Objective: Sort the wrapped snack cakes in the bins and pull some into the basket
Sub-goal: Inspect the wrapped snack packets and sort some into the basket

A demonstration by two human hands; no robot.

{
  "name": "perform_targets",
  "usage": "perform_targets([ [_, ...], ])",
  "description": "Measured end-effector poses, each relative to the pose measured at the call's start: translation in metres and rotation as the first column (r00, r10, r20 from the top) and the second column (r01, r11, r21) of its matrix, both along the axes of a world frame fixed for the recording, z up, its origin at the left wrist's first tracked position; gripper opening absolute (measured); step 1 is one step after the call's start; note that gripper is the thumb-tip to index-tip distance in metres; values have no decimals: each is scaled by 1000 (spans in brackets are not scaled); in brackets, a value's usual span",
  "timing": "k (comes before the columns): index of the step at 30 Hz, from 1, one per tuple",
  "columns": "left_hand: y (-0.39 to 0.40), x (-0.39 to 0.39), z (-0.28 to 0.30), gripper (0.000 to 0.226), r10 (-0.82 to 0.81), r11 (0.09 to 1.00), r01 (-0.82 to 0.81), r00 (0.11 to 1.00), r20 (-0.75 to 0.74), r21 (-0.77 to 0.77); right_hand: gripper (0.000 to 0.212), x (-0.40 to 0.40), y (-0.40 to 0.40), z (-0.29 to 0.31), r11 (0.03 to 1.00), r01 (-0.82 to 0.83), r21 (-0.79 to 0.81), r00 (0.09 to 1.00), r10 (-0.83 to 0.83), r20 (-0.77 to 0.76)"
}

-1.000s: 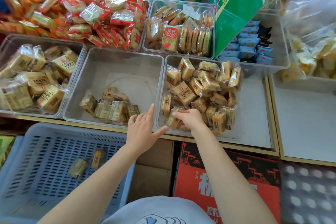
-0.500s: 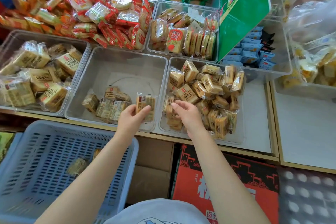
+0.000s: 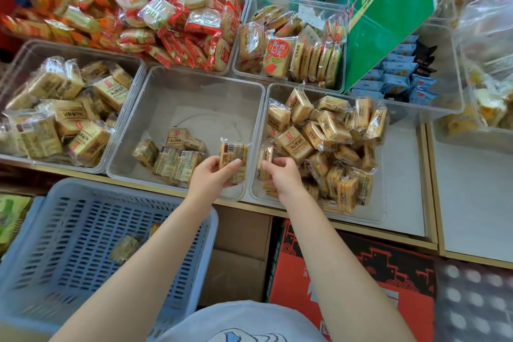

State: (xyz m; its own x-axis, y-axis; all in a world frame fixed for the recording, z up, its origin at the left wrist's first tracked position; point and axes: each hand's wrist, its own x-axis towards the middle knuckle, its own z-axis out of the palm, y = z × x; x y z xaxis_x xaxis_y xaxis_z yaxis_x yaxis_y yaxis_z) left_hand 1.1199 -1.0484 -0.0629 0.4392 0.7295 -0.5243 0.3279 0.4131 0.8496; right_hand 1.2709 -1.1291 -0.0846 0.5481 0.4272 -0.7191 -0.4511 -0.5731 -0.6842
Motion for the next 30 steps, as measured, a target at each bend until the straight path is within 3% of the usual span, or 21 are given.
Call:
perform_targets([
  [6, -2, -19, 18, 31, -19, 995, 29, 994, 107, -98, 47, -11, -26, 31, 963, 52, 263, 995, -27, -95],
  [11, -16, -48, 45, 52, 2, 970, 66, 960, 279, -234, 45, -28, -48, 66, 893, -80, 442, 956, 194, -219],
  [15, -34, -75, 57, 45, -125, 950, 204, 943, 309, -238, 51, -54, -62, 82, 855, -229, 466, 919, 348, -187],
  [20, -66, -97, 64, 46, -147, 955, 206, 953, 265, -212, 31, -93, -76, 95, 846, -389, 365, 902, 430, -32],
  [24, -82, -118, 65, 84, -27, 974, 65, 985, 171, -218, 25, -113, -85, 99, 869, -383, 314, 904, 422, -64],
  [25, -84, -123, 67, 84, -17, 971, 56, 986, 166, -234, 26, -118, -86, 100, 868, -392, 306, 900, 431, -69],
  [28, -95, -138, 67, 50, 12, 952, 46, 982, 187, -304, 37, -132, -91, 101, 878, -384, 286, 897, 428, -112],
  [30, -101, -151, 66, 45, 48, 927, 29, 979, 196, -373, 53, -142, -95, 102, 884, -377, 276, 894, 425, -140],
])
